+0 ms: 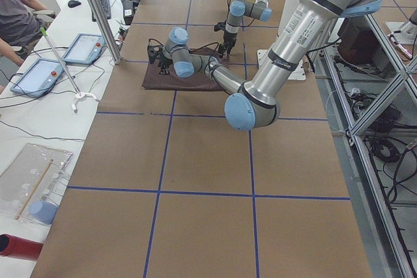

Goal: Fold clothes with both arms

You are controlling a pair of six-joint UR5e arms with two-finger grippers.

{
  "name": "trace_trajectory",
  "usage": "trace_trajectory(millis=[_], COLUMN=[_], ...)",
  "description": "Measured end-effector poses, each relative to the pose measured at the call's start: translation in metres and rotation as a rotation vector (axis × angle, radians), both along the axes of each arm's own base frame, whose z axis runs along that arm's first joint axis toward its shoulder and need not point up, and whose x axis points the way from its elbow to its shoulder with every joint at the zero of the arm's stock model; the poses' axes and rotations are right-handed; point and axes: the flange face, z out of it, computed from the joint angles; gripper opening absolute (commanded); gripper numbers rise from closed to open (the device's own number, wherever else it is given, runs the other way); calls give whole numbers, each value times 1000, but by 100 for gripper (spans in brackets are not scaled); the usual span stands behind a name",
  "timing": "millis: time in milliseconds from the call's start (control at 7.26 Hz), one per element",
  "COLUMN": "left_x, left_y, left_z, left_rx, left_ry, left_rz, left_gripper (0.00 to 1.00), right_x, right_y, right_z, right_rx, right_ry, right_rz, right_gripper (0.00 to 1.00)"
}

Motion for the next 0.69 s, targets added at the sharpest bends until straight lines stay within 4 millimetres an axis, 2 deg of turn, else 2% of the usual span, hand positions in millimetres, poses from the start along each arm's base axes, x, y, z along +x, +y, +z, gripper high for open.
trace_trajectory(millis=[138, 276, 413, 689], left_x=[0, 0, 0, 0], left_y=[0, 0, 0, 0], left_z=[2, 2, 2, 1], left_rx=[-1, -2, -3, -2], left_ry=[-1, -1, -1, 0], left_rz=[0, 0, 0, 0], left_gripper=[49, 49, 49, 48], right_x=[0, 0, 1, 1], right_y=[0, 1, 1, 1], right_z=[1, 2, 2, 2], right_rx=[-1, -1, -1, -2], right_ry=[2, 3, 3, 3], right_rz=[0, -1, 0, -1], right_gripper=[47, 6, 0, 0])
